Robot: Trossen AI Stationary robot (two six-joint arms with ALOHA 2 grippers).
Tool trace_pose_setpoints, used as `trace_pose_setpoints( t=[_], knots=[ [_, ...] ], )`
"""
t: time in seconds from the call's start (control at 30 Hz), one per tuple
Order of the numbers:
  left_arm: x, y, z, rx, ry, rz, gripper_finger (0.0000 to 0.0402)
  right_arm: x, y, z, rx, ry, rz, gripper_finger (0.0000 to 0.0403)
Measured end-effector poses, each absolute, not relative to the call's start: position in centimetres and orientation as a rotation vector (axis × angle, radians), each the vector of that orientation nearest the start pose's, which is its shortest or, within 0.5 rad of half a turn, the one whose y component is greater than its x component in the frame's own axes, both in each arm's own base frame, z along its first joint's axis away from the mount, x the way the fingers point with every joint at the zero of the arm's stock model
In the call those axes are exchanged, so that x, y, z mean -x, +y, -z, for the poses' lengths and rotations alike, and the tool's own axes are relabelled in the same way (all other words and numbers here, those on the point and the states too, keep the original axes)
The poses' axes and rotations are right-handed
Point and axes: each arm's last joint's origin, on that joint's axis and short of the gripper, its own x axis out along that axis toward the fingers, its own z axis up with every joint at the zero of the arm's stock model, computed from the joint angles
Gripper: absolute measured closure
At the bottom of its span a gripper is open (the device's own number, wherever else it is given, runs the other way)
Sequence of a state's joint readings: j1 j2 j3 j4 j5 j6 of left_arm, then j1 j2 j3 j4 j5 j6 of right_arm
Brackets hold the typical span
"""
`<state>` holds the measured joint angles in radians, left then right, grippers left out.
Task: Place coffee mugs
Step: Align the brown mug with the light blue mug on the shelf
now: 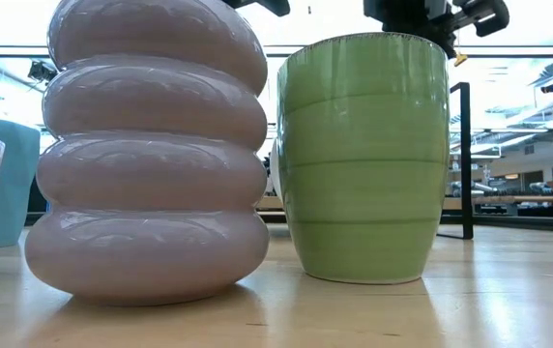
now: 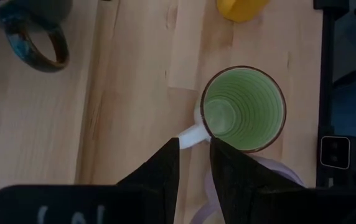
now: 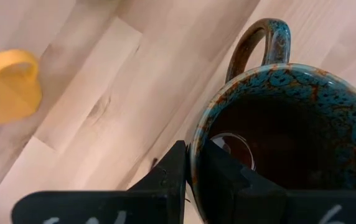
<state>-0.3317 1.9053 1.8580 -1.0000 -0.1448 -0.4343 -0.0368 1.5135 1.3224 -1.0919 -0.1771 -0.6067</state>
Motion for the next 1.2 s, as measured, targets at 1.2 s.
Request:
trace_pose_setpoints(
  t=[1.2],
  knots=[
    [-38.20,-12.71,-31.78,0.148,1.028,-0.054,0.0306,-28.50,-0.63,-27.69,0.372,1.286,-0.491,0.0310]
  ],
)
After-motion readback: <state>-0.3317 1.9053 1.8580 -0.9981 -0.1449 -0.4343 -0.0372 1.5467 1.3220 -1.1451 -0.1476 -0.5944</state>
